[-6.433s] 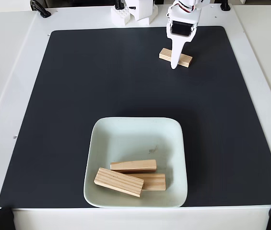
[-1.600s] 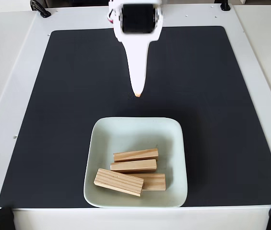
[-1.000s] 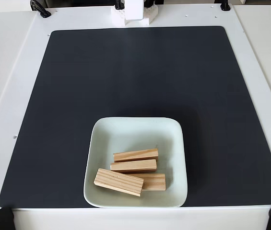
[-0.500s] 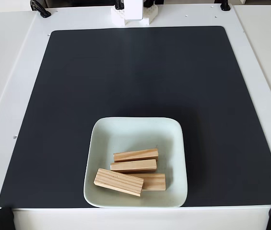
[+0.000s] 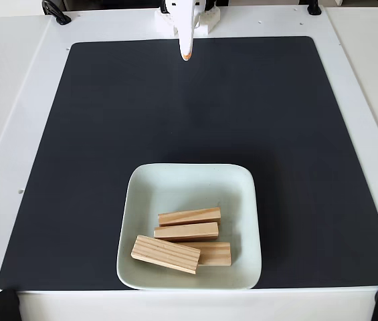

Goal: Pick up the wooden block and place them on the plate.

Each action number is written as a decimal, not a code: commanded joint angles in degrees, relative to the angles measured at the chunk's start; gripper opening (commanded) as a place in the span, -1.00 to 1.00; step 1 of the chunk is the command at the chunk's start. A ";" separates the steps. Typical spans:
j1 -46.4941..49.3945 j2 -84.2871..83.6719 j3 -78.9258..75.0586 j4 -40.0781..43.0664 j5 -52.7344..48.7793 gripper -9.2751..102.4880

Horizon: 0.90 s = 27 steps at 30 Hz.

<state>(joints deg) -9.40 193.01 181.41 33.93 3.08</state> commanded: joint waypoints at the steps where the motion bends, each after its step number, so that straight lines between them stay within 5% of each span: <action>1: -0.09 0.70 0.26 8.70 -0.44 -0.83; 4: -0.09 0.79 -0.53 13.54 -0.44 -0.84; 27: 0.00 0.35 -1.05 13.27 -1.14 -0.84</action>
<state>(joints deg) -9.40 193.01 180.70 47.02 2.37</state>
